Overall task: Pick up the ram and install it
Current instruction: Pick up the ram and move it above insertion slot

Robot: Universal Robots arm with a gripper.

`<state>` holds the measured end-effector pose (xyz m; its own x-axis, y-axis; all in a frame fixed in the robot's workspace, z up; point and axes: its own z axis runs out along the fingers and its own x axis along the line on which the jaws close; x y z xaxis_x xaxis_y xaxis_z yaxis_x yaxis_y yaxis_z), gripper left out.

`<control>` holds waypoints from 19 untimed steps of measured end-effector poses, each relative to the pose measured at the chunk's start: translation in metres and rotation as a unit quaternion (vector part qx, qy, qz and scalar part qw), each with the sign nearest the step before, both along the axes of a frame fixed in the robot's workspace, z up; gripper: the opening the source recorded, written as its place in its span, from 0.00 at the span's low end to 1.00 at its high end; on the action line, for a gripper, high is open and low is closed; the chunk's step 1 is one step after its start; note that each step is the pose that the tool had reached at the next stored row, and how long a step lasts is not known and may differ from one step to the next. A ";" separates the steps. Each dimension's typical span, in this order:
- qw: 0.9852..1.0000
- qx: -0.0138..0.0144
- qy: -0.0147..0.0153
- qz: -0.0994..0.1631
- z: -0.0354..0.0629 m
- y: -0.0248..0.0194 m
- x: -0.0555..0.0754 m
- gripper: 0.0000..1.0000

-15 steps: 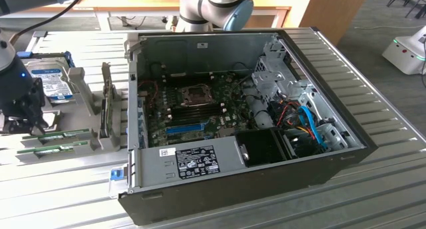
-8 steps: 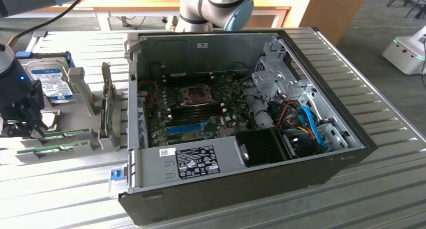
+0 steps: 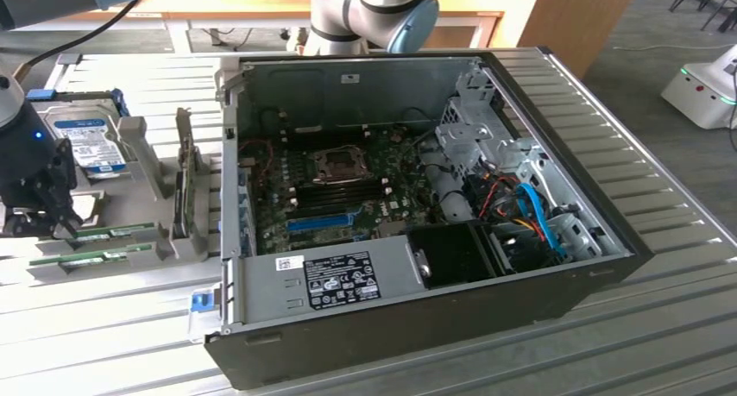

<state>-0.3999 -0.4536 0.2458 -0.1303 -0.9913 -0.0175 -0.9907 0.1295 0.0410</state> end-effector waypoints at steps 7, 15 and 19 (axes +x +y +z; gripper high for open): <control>1.000 0.000 0.000 0.012 0.0000 0.0000 0.000 0.24; 1.000 0.000 0.000 0.012 -0.0021 0.0000 0.000 0.24; 1.000 0.000 0.000 0.012 -0.0063 0.0000 0.000 0.24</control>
<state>-0.3999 -0.4536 0.2395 -0.1069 -0.9941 -0.0176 -0.9935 0.1061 0.0410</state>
